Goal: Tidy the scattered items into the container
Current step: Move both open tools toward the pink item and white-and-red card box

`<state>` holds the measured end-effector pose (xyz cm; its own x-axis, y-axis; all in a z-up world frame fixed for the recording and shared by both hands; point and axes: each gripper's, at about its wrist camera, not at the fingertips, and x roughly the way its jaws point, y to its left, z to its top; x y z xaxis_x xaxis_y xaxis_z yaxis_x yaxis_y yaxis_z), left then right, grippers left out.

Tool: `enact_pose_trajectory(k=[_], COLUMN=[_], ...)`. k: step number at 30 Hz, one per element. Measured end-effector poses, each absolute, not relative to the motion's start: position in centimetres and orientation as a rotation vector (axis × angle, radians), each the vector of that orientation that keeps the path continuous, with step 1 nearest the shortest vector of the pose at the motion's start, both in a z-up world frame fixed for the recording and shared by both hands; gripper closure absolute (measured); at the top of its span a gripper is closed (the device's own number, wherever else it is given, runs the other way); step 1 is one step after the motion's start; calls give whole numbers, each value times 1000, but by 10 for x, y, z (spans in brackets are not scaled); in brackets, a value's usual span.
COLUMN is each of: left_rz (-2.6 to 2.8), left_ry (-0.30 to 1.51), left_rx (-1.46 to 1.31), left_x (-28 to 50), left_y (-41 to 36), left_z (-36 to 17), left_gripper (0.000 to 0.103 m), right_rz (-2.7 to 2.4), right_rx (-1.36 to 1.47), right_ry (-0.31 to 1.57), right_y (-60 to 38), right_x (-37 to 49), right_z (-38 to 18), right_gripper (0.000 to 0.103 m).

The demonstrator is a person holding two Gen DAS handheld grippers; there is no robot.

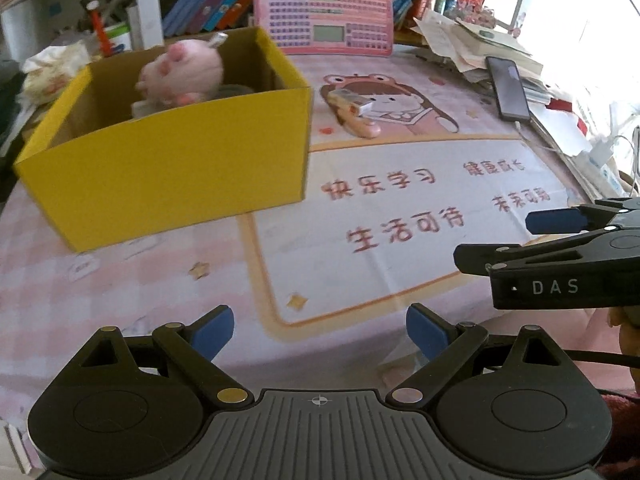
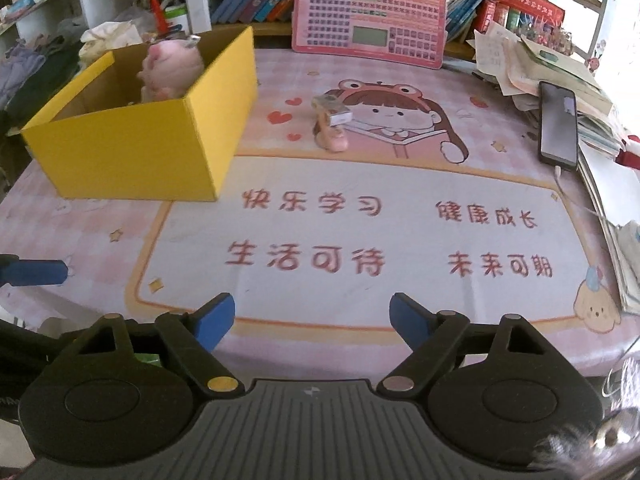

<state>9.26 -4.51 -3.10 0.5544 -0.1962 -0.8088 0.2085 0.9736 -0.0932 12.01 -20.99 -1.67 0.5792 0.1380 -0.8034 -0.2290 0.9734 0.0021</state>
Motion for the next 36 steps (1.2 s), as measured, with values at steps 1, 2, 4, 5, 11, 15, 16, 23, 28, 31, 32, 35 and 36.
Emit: enact_pose_trajectory(k=[1, 2, 4, 5, 11, 15, 16, 23, 28, 31, 32, 35, 36], left_rz=[-245, -251, -270, -281, -333, -320, -314, -249, -206, -158, -141, -94, -79], left_ry=[957, 960, 961, 958, 910, 905, 903, 868, 841, 833, 833, 838, 846], left_rx=[13, 13, 14, 14, 52, 68, 72, 94, 159, 151, 141, 98, 85], left_x=[97, 102, 109, 113, 141, 161, 166, 200, 224, 243, 250, 264, 268], left_y=[-51, -57, -67, -73, -113, -133, -136, -162, -179, -186, -187, -187, -187], left_z=[-32, -33, -35, -36, -35, -36, -36, -34, -36, -40, -41, -47, -50], left_gripper=[8, 8, 10, 10, 14, 18, 19, 28, 47, 49, 49, 49, 49], right_rz=[217, 217, 218, 217, 205, 211, 218, 296, 387, 457, 479, 549, 573], right_rx=[-106, -106, -105, -104, -70, -43, -40, -31, -25, -30, -31, -36, -37], right_ry=[932, 936, 940, 941, 916, 908, 904, 893, 885, 869, 862, 847, 851], right_y=[-214, -218, -227, -232, -268, -290, -294, -310, -310, -304, -300, -286, -280], right_x=[124, 129, 137, 141, 167, 188, 193, 234, 270, 298, 307, 334, 343], right_z=[-17, -18, -20, -20, -19, -19, -19, -20, -19, -19, -19, -19, -19], right_gripper=[19, 20, 23, 23, 33, 34, 35, 42, 54, 54, 54, 55, 55])
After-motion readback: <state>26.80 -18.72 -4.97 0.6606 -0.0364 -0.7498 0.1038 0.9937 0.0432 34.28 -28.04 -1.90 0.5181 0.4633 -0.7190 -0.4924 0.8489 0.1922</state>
